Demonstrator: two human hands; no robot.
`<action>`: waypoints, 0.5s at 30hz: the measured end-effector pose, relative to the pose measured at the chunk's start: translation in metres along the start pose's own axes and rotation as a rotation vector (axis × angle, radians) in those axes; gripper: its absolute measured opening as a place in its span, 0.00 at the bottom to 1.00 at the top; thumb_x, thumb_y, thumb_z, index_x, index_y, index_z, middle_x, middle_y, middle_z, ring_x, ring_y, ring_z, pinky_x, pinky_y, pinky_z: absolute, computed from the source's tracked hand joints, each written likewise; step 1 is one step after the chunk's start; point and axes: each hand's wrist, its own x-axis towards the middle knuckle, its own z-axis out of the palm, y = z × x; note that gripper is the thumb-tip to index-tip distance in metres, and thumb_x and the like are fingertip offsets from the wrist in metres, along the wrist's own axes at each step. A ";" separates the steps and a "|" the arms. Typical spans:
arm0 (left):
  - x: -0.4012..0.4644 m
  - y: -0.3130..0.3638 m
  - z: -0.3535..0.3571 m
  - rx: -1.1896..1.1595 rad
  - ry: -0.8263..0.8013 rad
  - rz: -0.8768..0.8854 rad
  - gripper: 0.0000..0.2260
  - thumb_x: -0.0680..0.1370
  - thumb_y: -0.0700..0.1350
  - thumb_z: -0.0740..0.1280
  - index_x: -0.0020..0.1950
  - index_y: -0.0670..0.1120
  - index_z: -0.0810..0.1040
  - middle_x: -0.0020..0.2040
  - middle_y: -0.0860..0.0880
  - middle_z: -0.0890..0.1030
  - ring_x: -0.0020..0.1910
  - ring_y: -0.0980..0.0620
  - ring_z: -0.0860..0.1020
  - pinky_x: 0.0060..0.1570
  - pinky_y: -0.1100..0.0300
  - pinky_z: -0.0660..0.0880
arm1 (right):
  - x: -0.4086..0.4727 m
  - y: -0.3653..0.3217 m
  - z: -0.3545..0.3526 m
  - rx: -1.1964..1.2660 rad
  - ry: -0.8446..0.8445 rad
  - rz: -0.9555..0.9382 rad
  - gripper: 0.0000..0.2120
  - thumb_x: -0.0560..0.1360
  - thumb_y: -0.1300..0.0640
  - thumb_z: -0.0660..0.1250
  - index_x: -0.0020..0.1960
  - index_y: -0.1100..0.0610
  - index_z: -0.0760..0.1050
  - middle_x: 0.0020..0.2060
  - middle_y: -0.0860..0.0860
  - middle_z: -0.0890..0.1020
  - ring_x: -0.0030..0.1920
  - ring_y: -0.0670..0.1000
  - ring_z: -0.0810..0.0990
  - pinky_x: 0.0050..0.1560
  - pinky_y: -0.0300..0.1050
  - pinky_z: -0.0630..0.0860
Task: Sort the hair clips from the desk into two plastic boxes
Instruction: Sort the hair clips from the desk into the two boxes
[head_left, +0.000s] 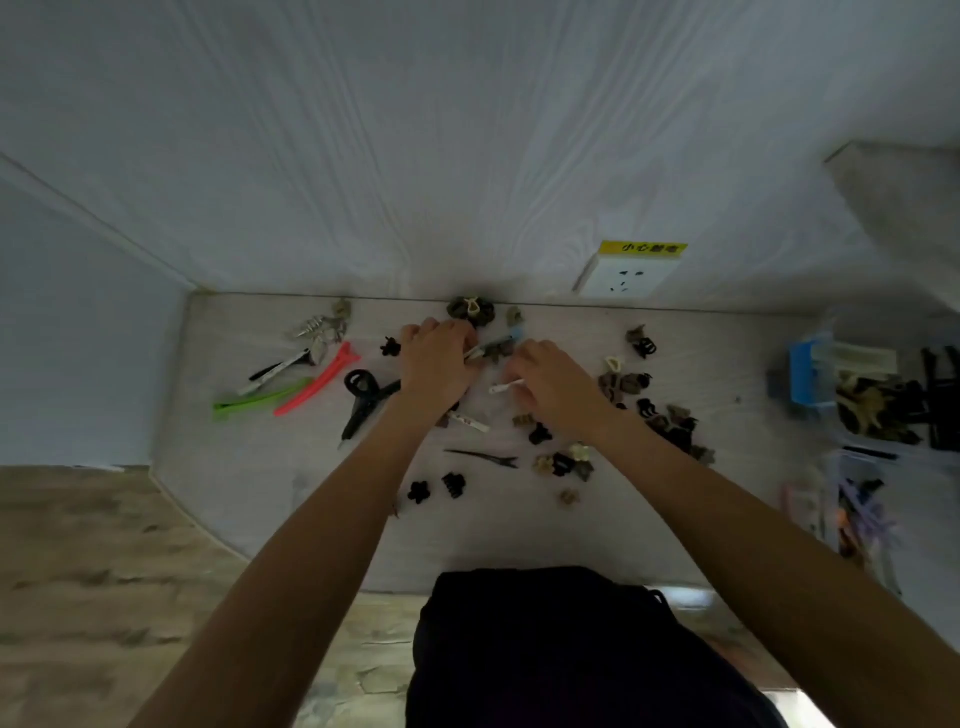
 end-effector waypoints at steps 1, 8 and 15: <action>0.000 0.000 0.001 -0.020 0.022 0.003 0.13 0.74 0.55 0.65 0.52 0.49 0.76 0.50 0.48 0.80 0.52 0.46 0.74 0.54 0.53 0.62 | -0.002 -0.002 0.002 -0.003 -0.061 -0.018 0.09 0.74 0.60 0.64 0.53 0.62 0.75 0.53 0.60 0.76 0.52 0.60 0.72 0.51 0.53 0.71; -0.002 -0.001 -0.001 -0.063 0.085 0.043 0.13 0.75 0.56 0.65 0.53 0.50 0.80 0.46 0.47 0.81 0.50 0.46 0.76 0.57 0.55 0.62 | 0.003 -0.016 0.011 -0.199 -0.180 0.016 0.13 0.76 0.57 0.61 0.59 0.61 0.70 0.54 0.60 0.75 0.54 0.59 0.72 0.52 0.52 0.69; -0.012 0.004 -0.008 -0.531 0.273 0.069 0.11 0.75 0.47 0.67 0.54 0.44 0.81 0.48 0.44 0.79 0.43 0.48 0.78 0.46 0.57 0.74 | -0.002 -0.015 0.008 -0.247 -0.118 -0.007 0.09 0.72 0.63 0.67 0.51 0.64 0.74 0.46 0.60 0.78 0.44 0.58 0.76 0.42 0.47 0.73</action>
